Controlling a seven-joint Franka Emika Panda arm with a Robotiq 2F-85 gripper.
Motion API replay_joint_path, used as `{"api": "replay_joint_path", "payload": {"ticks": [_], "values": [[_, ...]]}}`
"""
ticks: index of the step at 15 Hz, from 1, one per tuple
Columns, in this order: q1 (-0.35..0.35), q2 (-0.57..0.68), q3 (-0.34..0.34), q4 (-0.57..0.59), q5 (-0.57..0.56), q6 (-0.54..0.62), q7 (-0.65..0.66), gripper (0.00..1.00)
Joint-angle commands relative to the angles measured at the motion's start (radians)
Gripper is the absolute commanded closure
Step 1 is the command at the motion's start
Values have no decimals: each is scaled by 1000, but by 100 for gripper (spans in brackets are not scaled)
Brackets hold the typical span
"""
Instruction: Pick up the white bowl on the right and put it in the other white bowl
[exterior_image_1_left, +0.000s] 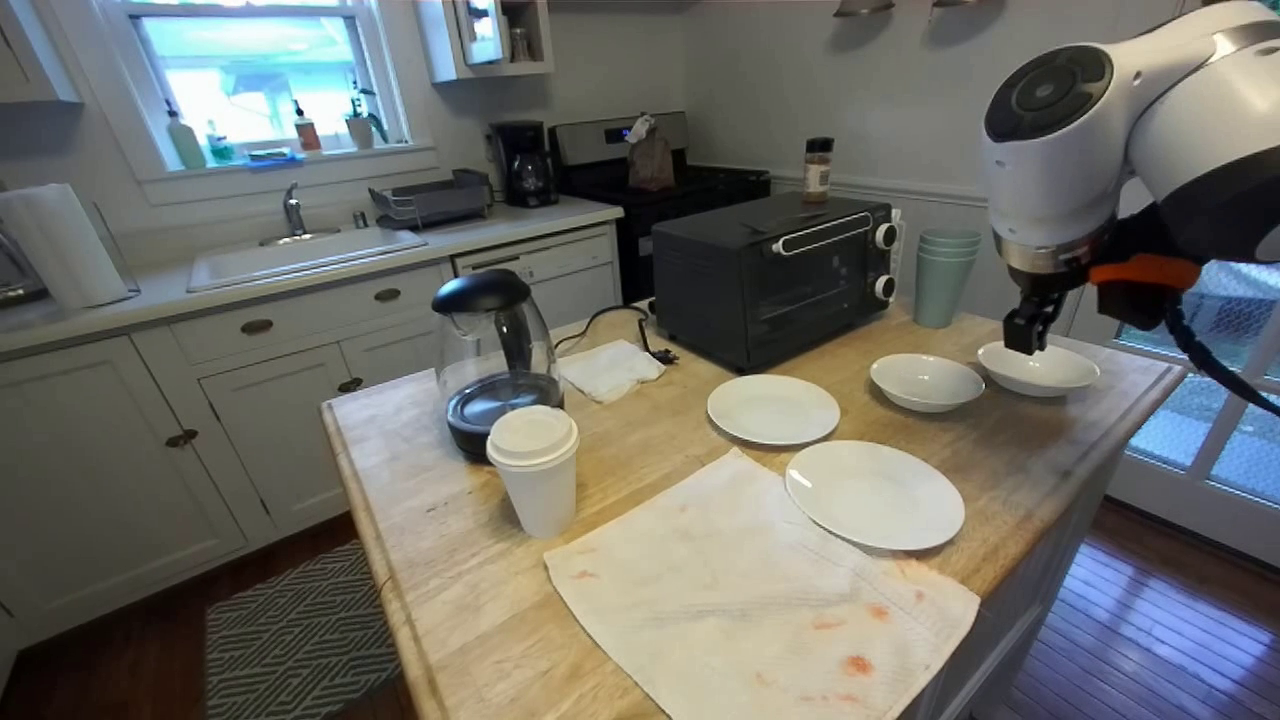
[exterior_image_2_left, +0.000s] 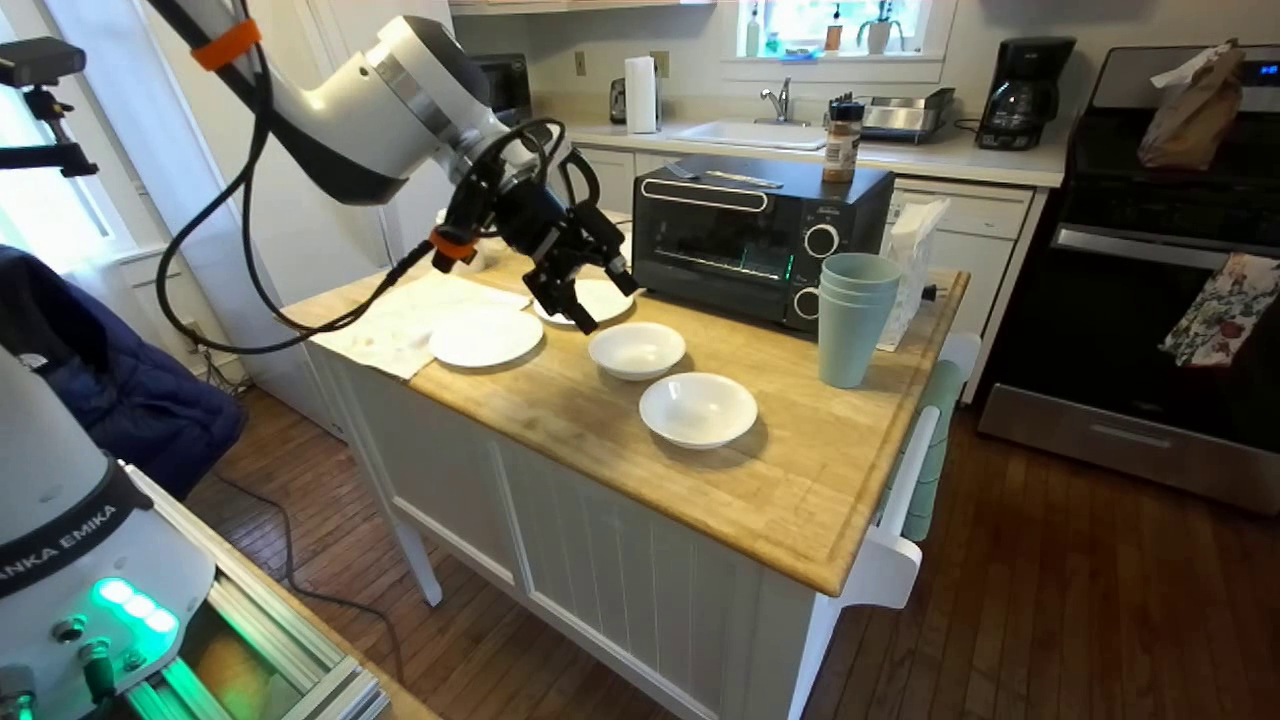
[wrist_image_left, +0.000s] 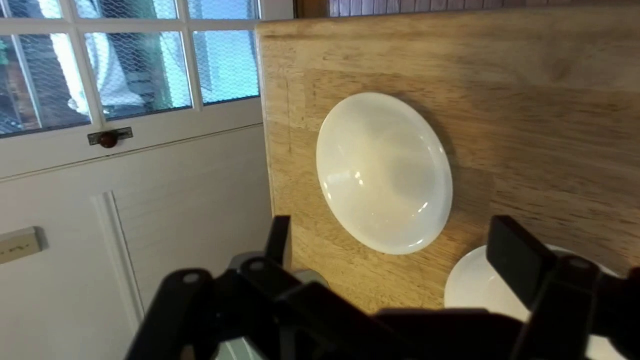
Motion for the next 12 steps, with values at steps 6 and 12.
{"api": "replay_joint_path", "payload": {"ticks": [6, 12], "values": [[57, 211, -74, 141, -45, -66, -6, 0], [45, 298, -90, 190, -3, -60, -89, 0]]}}
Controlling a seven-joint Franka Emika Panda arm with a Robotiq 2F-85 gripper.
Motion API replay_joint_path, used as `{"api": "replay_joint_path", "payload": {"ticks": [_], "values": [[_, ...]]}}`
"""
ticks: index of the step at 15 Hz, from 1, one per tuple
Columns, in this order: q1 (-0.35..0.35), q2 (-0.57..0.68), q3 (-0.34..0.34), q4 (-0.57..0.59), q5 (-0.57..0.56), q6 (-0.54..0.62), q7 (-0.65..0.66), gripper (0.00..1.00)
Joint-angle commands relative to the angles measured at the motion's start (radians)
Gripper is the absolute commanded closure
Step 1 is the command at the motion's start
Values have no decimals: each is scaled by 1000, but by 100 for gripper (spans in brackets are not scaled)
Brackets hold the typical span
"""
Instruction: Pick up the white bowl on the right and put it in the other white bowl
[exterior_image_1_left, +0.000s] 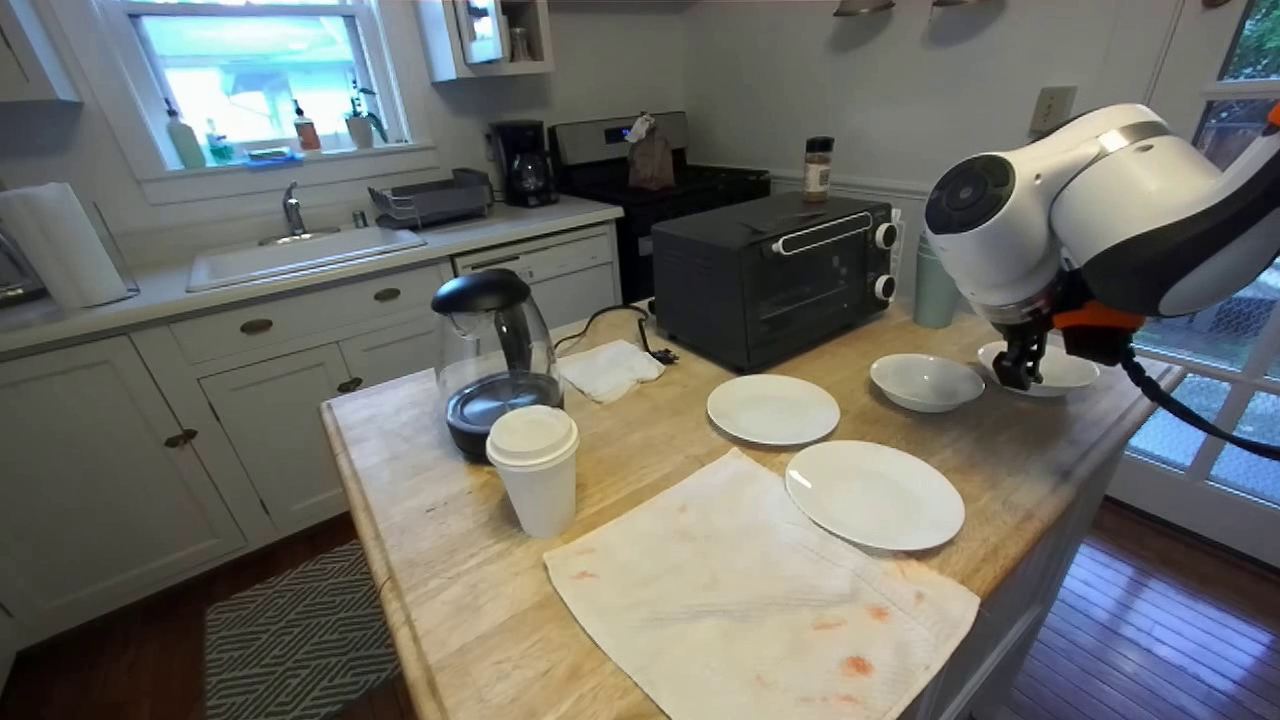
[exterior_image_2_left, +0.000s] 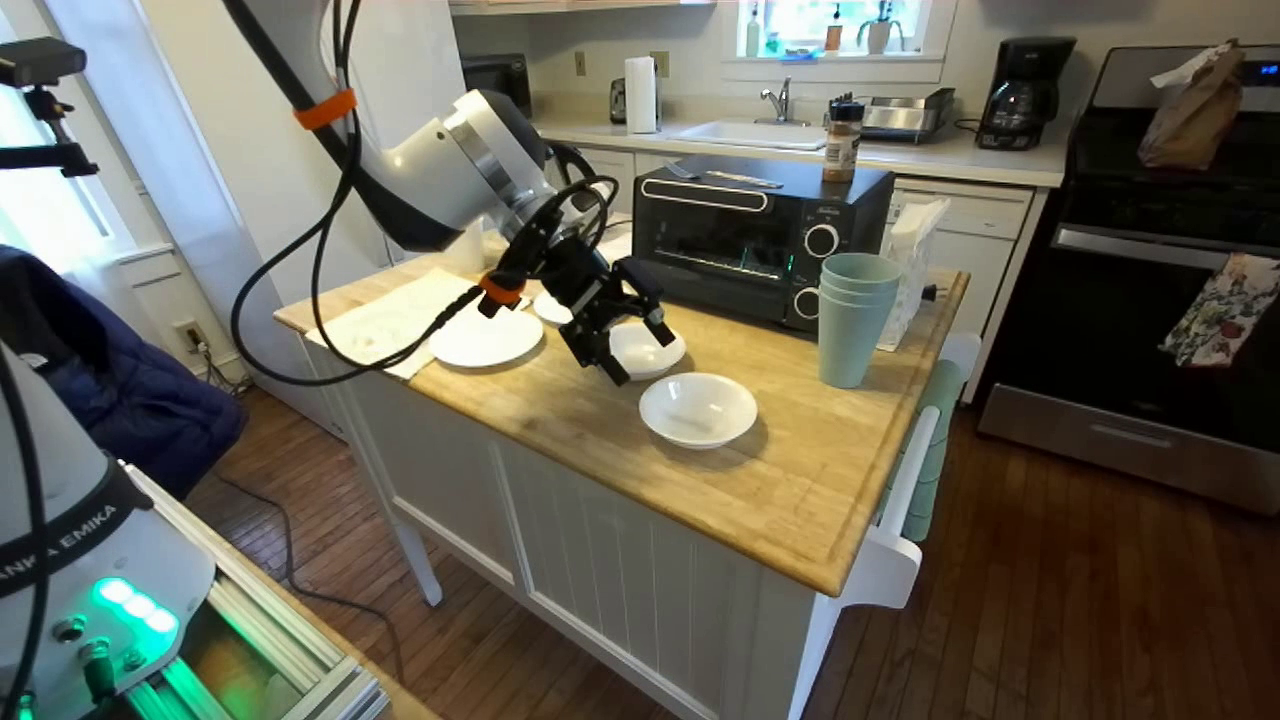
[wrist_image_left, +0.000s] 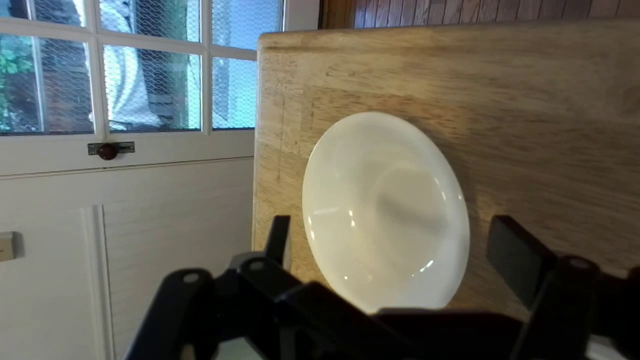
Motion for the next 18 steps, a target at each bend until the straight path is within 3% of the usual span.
{"api": "replay_joint_path", "payload": {"ticks": [1, 10, 15, 18], "values": [[3, 66, -18, 52, 33, -3, -60, 0], [-21, 126, -34, 88, 85, 43, -192, 0], [-17, 139, -42, 93, 124, 60, -239, 7], [-22, 124, -47, 84, 122, 125, -218, 1]]}}
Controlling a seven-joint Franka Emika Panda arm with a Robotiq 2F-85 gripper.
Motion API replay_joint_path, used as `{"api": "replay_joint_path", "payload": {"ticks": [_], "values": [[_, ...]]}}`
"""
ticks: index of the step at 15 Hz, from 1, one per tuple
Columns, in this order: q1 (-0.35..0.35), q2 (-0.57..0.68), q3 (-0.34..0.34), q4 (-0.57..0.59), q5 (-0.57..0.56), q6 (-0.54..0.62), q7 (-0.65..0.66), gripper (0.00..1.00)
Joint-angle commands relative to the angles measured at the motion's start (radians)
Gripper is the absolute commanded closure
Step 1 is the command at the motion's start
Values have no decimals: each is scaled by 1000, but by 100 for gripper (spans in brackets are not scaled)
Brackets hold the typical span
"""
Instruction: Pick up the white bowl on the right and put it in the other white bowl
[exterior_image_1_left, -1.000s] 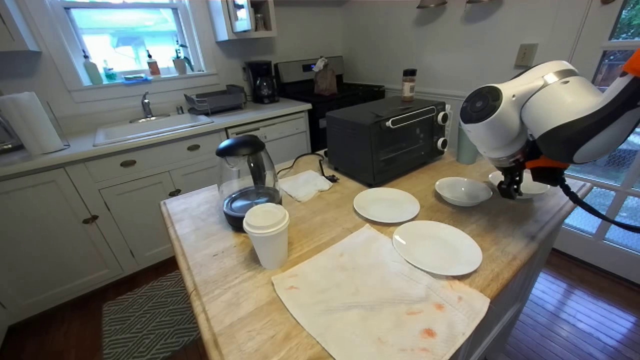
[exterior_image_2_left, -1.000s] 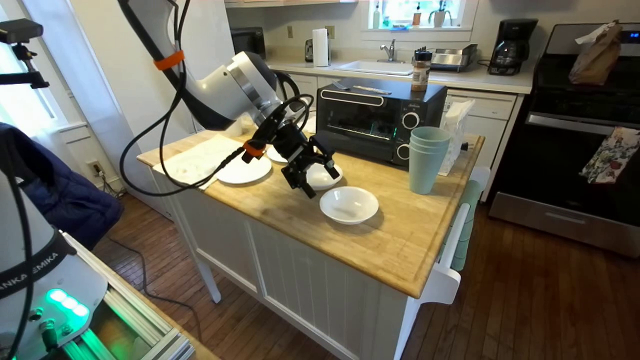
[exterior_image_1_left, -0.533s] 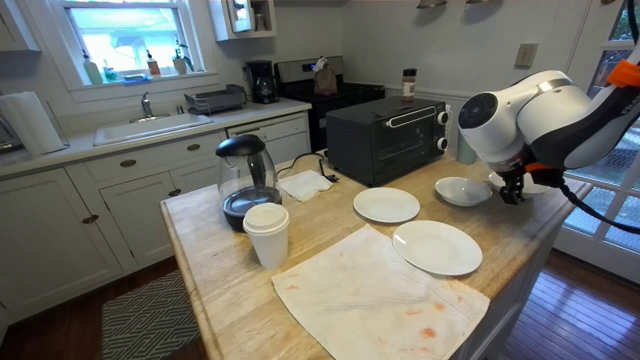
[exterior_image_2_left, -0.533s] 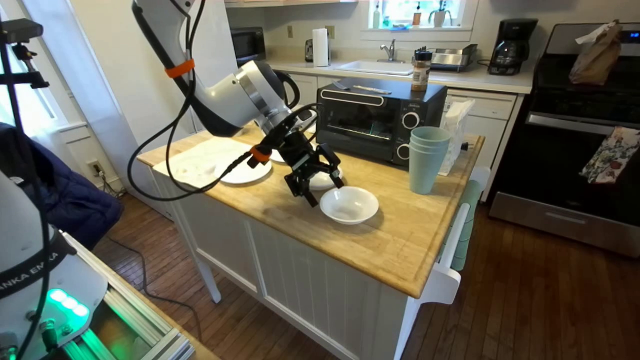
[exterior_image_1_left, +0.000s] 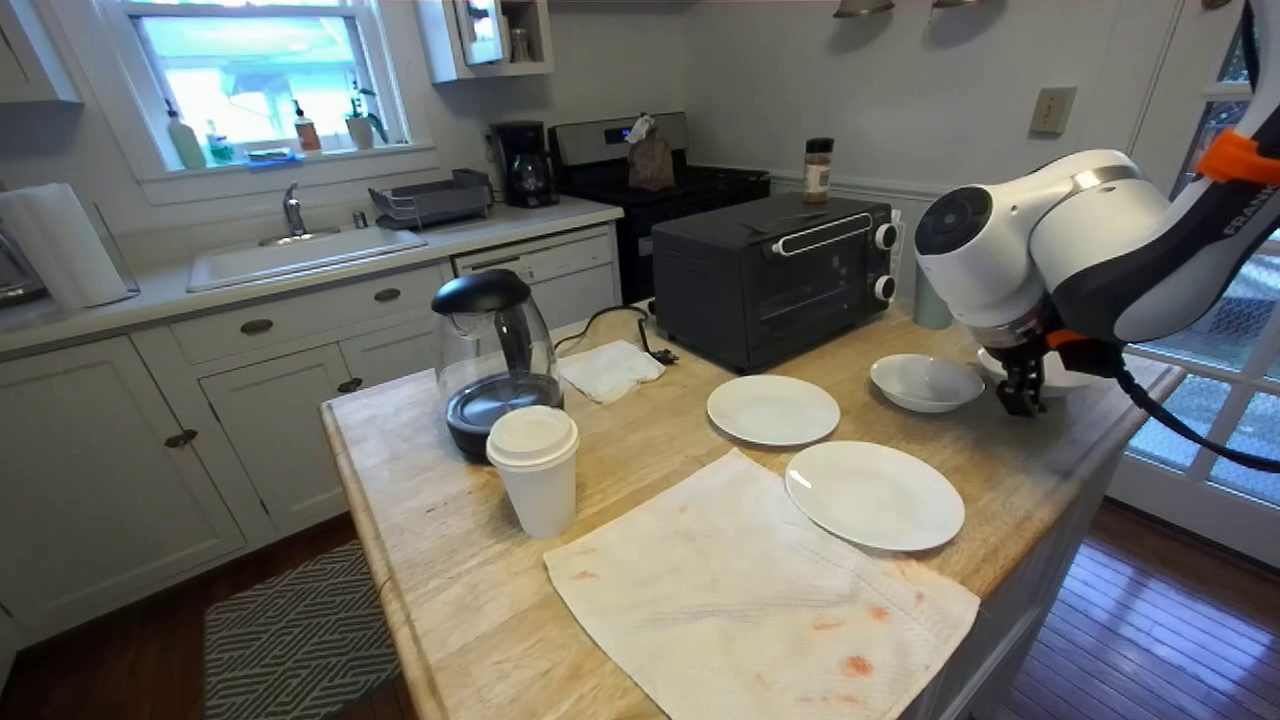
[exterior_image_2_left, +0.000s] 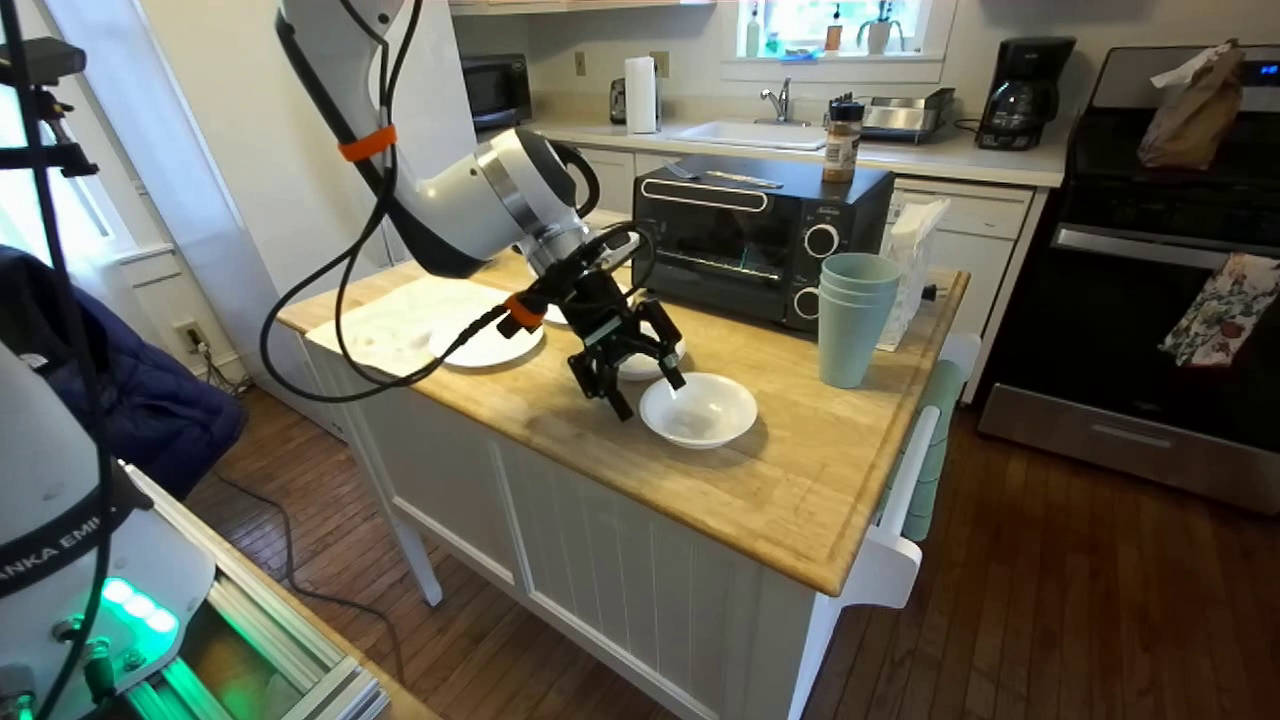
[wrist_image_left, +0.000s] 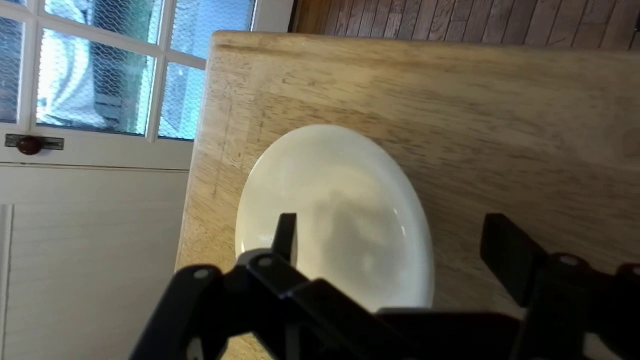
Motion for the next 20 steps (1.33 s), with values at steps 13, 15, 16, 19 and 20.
{"api": "replay_joint_path", "payload": {"ticks": [13, 15, 16, 19, 20], "values": [[12, 9, -39, 12, 84, 131, 11, 1], [10, 12, -41, 15, 101, 141, 6, 1], [10, 13, -41, 16, 111, 142, 3, 2], [12, 15, -46, 19, 118, 144, 7, 11], [14, 16, -47, 20, 116, 142, 10, 17]]}}
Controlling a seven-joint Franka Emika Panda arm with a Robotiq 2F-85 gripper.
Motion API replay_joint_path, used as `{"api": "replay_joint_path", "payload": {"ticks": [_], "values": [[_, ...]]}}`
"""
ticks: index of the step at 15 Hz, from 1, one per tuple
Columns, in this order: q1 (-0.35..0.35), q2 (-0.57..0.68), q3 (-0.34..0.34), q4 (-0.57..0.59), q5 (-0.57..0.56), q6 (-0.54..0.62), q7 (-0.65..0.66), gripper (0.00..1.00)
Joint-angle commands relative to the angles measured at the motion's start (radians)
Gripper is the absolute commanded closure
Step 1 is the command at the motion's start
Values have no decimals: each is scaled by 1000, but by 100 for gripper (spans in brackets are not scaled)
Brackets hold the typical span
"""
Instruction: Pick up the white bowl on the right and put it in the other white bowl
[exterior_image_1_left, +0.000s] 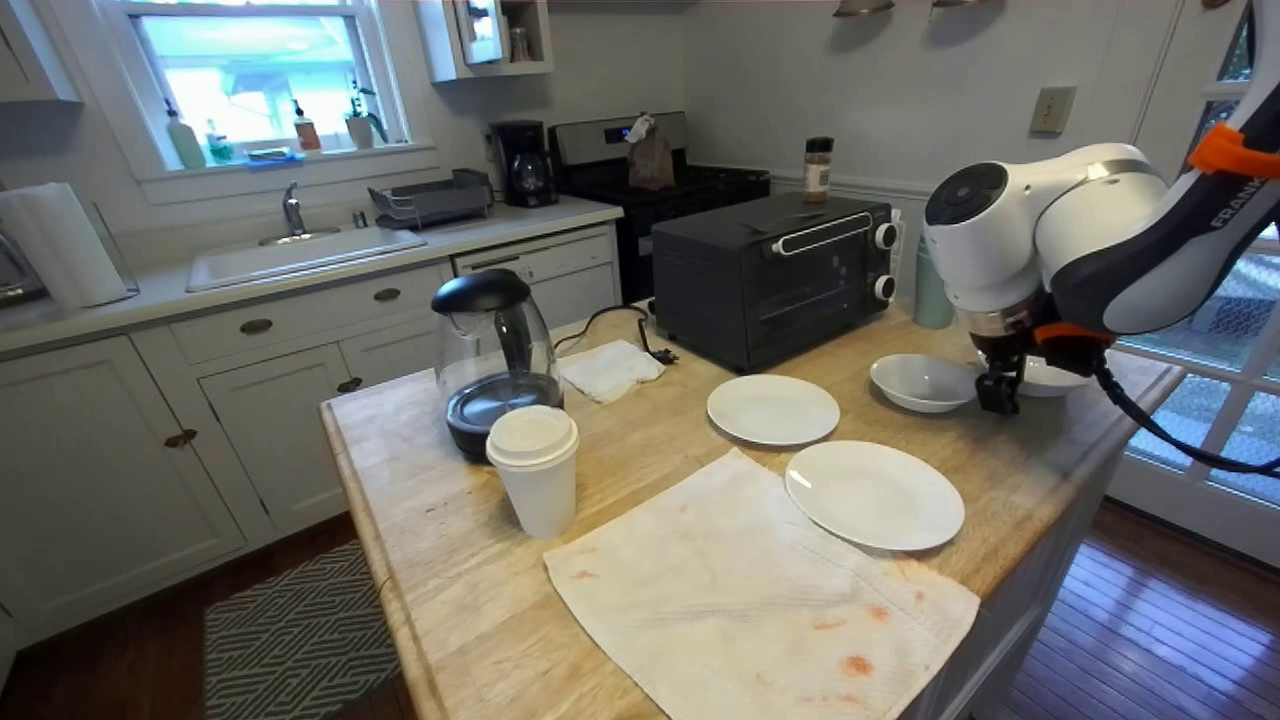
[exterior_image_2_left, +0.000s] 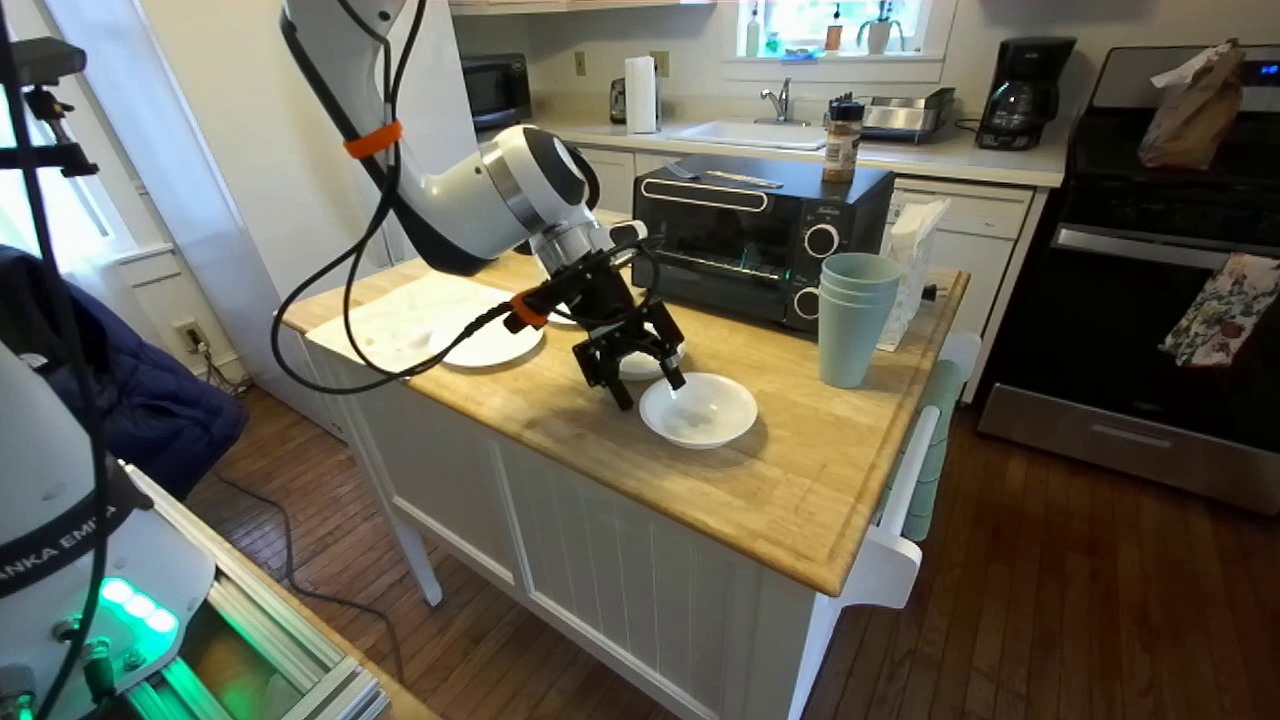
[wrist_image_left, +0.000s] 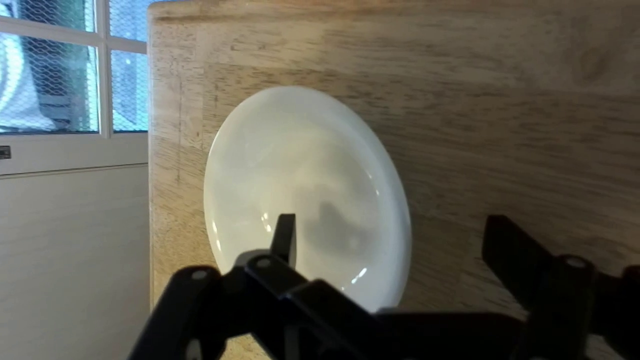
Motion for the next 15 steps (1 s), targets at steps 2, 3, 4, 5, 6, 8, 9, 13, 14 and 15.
{"api": "replay_joint_path", "payload": {"ticks": [2, 3, 4, 5, 6, 8, 9, 13, 14, 15], "values": [[16, 19, -16, 14, 27, 4, 3, 31], [17, 19, -17, 14, 25, 5, 6, 33], [17, 21, -17, 14, 25, 4, 7, 35], [18, 23, -18, 16, 27, -1, 7, 31], [18, 22, -17, 16, 27, -1, 6, 32], [19, 23, -19, 17, 24, -2, 10, 36], [19, 23, -20, 17, 22, -2, 12, 43], [20, 28, -22, 19, 20, -1, 17, 74], [20, 29, -23, 19, 19, -1, 19, 76], [20, 31, -24, 19, 19, -1, 19, 79]]}}
